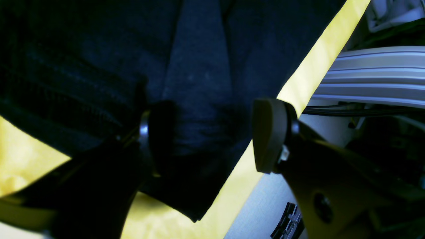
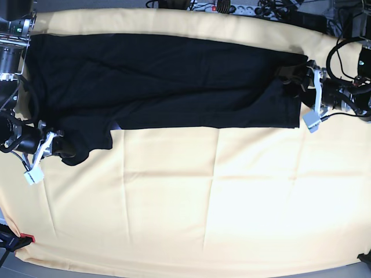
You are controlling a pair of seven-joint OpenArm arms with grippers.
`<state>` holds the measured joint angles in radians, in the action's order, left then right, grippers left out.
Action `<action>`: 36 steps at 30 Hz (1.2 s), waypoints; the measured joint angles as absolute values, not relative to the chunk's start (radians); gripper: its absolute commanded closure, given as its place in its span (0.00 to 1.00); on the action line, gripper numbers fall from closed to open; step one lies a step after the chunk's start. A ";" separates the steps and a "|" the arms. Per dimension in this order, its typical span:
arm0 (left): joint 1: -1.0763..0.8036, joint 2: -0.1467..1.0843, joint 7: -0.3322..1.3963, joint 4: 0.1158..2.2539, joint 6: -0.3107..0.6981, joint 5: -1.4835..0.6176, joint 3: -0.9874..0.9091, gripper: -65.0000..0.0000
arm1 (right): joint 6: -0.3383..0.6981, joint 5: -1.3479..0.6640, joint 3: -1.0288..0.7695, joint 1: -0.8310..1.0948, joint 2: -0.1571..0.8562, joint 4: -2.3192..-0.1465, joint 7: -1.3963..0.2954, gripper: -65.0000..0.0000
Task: Fold the T-shirt properly
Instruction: 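Lift the hem and fold it over toward the collar with both grippers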
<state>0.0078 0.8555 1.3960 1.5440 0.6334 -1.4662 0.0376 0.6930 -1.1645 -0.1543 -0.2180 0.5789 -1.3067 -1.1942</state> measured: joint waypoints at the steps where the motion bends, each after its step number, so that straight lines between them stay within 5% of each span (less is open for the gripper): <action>1: 0.008 0.855 1.396 1.544 0.634 -1.467 0.038 0.40 | 0.693 -1.191 -0.154 -0.207 0.579 -1.327 -1.212 1.00; 16: 0.008 0.855 1.396 1.544 0.636 -1.466 0.038 0.40 | 0.694 -1.343 -0.154 0.058 0.647 -1.695 -1.411 1.00; 33: 0.020 0.866 1.396 1.544 0.636 -1.467 0.037 0.40 | 0.697 -1.248 -0.154 0.186 0.762 -1.723 -1.407 1.00; 34: 0.020 0.867 1.396 1.544 0.636 -1.467 0.037 0.40 | 0.697 -1.234 -0.154 0.185 0.761 -1.723 -1.406 0.99; 36: 0.019 0.875 1.398 1.544 0.636 -1.466 0.038 0.40 | 0.697 -1.205 -0.154 0.183 0.762 -1.723 -1.403 0.75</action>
